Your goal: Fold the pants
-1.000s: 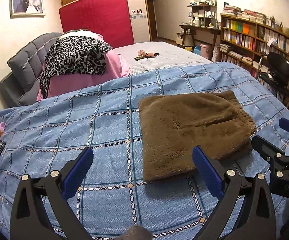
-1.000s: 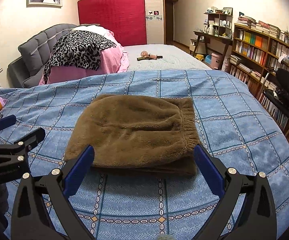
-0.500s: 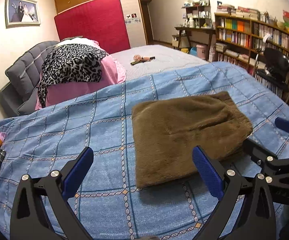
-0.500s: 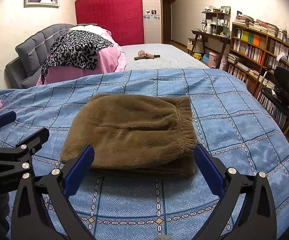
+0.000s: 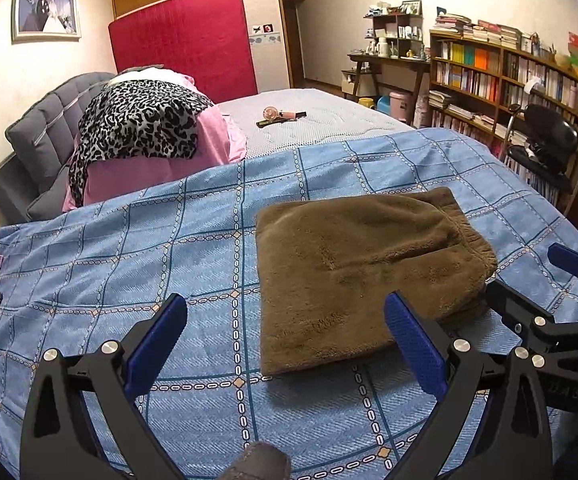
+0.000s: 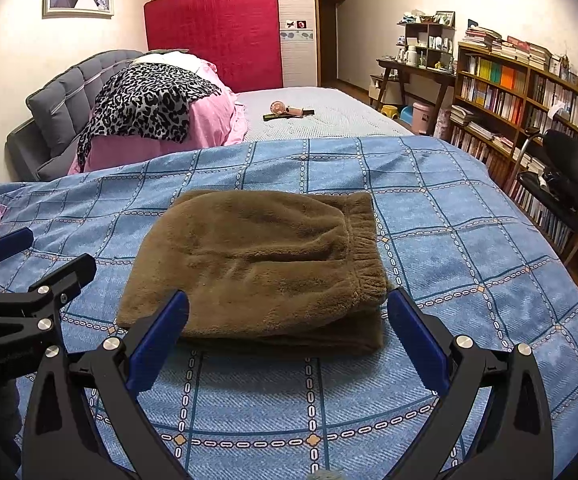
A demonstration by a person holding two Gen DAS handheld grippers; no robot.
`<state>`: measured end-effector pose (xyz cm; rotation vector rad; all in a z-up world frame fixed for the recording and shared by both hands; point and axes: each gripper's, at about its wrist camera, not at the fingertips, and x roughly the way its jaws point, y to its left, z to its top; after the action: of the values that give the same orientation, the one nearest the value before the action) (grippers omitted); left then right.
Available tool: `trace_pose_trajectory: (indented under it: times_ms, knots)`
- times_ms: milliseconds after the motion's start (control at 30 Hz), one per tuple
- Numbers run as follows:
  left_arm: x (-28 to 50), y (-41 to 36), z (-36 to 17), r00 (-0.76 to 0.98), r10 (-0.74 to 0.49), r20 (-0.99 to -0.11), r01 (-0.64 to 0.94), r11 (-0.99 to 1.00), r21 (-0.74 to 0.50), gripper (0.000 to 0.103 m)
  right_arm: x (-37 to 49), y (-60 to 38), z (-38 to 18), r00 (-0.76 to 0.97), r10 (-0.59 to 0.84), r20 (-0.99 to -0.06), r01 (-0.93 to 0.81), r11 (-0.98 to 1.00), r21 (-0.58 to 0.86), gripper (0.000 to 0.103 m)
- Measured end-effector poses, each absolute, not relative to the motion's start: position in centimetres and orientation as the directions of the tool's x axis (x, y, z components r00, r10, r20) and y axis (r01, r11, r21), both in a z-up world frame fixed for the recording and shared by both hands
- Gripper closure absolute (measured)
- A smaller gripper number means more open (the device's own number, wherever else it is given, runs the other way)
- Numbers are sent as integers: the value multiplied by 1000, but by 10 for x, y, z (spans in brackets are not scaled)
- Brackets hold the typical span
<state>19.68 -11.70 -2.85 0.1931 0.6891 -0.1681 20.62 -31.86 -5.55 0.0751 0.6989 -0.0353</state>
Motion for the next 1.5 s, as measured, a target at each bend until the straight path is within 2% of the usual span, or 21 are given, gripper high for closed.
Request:
trace_pose_trajectory:
  times_ms: [1500]
  knots:
    - [173,-107,-14,771,-82,-631,198,973,115,5,185,-310,-39,782,-13,-624,53,997,47,3]
